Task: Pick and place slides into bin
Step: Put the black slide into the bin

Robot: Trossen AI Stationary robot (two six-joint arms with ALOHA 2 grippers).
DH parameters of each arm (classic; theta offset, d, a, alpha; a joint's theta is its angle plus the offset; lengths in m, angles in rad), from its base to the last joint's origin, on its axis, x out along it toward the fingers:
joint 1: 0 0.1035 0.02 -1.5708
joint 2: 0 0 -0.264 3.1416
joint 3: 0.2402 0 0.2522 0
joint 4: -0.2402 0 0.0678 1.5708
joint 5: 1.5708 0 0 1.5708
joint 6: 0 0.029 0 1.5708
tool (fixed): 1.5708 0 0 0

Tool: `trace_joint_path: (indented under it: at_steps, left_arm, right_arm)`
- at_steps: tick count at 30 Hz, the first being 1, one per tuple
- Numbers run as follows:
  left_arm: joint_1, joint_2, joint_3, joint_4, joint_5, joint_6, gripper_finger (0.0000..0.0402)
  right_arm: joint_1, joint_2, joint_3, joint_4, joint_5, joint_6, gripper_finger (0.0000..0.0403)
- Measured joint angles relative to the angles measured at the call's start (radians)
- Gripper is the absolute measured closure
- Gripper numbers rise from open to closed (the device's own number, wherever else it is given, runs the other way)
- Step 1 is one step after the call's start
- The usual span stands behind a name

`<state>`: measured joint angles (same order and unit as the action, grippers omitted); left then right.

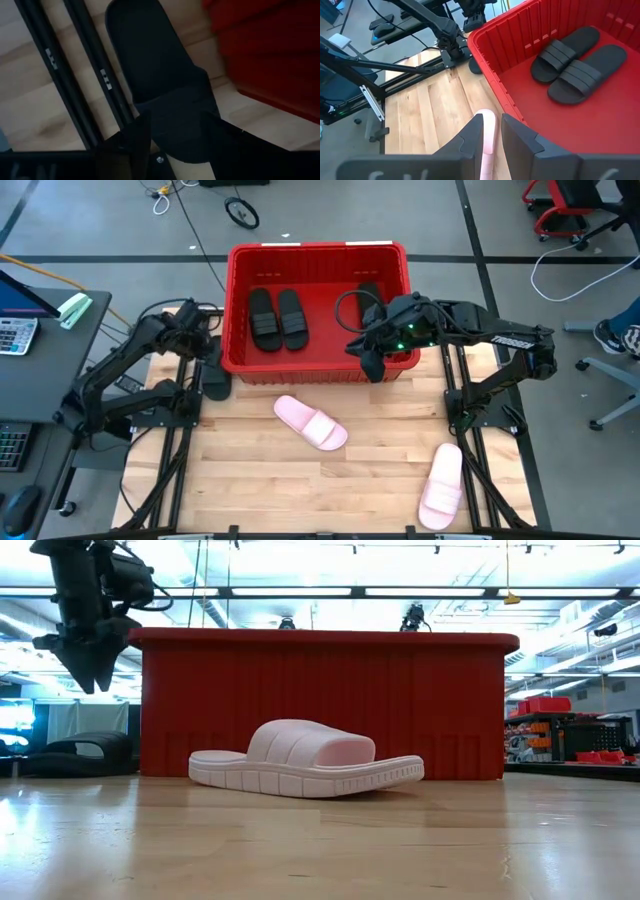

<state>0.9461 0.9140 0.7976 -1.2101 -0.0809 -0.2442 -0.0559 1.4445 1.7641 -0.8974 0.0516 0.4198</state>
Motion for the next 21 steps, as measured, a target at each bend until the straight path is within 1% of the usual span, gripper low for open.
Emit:
trace_joint_path:
  at_steps: [3,5,7,10,11,12,15,18,21]
  left_arm:
    - [0.016,-0.005,0.011,-0.011,0.028,0.024,0.0230]
    - [0.016,-0.008,0.049,-0.064,0.034,0.022,0.0230]
    - [0.004,-0.012,0.110,-0.141,0.041,0.020,0.0230]
    - [-0.021,-0.011,0.184,-0.315,0.053,0.020,0.0230]
    - [-0.032,-0.013,0.207,-0.355,0.055,0.016,0.0230]
    - [-0.047,-0.023,0.222,-0.359,0.057,0.007,0.0230]
    - [-0.118,-0.086,0.225,-0.337,0.143,-0.061,0.0230]
    - [-0.208,-0.110,0.225,-0.367,0.143,-0.128,0.0230]
    - [-0.310,-0.133,0.224,-0.345,0.131,-0.189,0.0230]
  right_arm:
    - [0.000,0.000,0.000,0.000,0.000,0.000,0.0328]
    - [0.000,0.000,0.000,0.000,0.000,-0.001,0.0328]
    - [0.000,0.000,0.000,0.000,0.000,-0.001,0.0328]
    - [0.000,0.000,0.000,0.000,0.000,-0.002,0.0328]
    - [0.000,0.000,0.000,0.000,0.000,-0.002,0.0328]
    - [0.000,0.000,0.000,-0.001,0.000,-0.002,0.0328]
    - [0.000,0.000,0.000,-0.001,0.000,-0.004,0.0328]
    - [0.000,0.000,0.000,-0.001,0.000,-0.015,0.0328]
    - [0.000,0.000,0.000,-0.001,0.000,-0.021,0.0328]
